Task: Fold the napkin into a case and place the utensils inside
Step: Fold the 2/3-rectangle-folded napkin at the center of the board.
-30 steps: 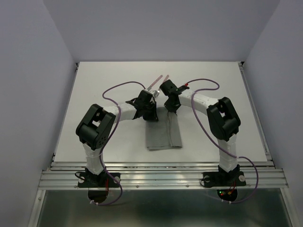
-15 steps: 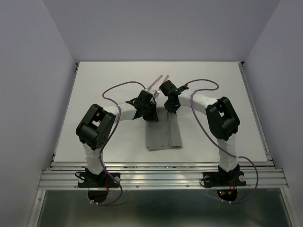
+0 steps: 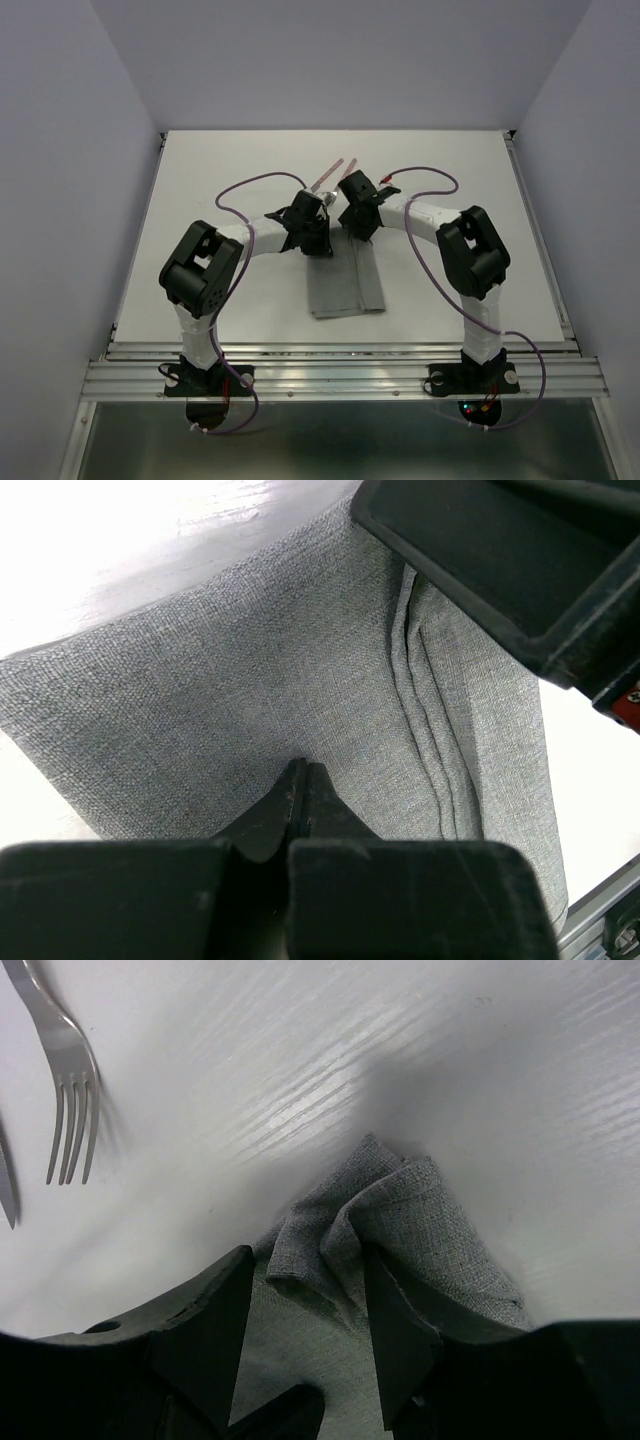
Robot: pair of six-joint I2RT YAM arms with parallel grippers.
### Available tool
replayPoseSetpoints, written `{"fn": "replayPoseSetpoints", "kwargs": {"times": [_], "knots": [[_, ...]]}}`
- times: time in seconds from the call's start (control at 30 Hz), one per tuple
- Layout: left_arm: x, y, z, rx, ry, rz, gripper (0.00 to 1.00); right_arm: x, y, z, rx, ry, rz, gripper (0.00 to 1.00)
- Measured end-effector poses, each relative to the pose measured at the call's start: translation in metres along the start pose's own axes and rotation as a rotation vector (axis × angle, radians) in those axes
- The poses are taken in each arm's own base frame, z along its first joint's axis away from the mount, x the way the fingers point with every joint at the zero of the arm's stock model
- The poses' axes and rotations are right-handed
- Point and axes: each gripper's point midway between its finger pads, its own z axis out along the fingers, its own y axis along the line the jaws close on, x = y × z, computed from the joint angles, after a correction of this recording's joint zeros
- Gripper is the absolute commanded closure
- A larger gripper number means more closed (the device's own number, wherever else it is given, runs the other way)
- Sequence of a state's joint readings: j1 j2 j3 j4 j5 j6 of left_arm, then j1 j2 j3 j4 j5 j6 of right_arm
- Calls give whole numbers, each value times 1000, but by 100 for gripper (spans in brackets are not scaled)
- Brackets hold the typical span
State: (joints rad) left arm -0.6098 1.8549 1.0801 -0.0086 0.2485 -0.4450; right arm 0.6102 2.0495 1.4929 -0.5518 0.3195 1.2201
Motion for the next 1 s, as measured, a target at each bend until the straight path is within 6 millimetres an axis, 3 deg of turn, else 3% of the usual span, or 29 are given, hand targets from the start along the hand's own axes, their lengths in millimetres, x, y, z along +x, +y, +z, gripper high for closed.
{"fn": "replayPoseSetpoints", "kwargs": {"times": [0.33, 0.77, 1.0], "knots": [[3, 2, -4, -16, 24, -1, 100, 2, 12, -11, -109, 17, -39, 44], [-6, -6, -11, -17, 35, 0, 100, -34, 44, -82, -305, -66, -80, 44], [-15, -11, -13, -8, 19, 5, 100, -25, 42, -76, -306, -31, -135, 44]]}}
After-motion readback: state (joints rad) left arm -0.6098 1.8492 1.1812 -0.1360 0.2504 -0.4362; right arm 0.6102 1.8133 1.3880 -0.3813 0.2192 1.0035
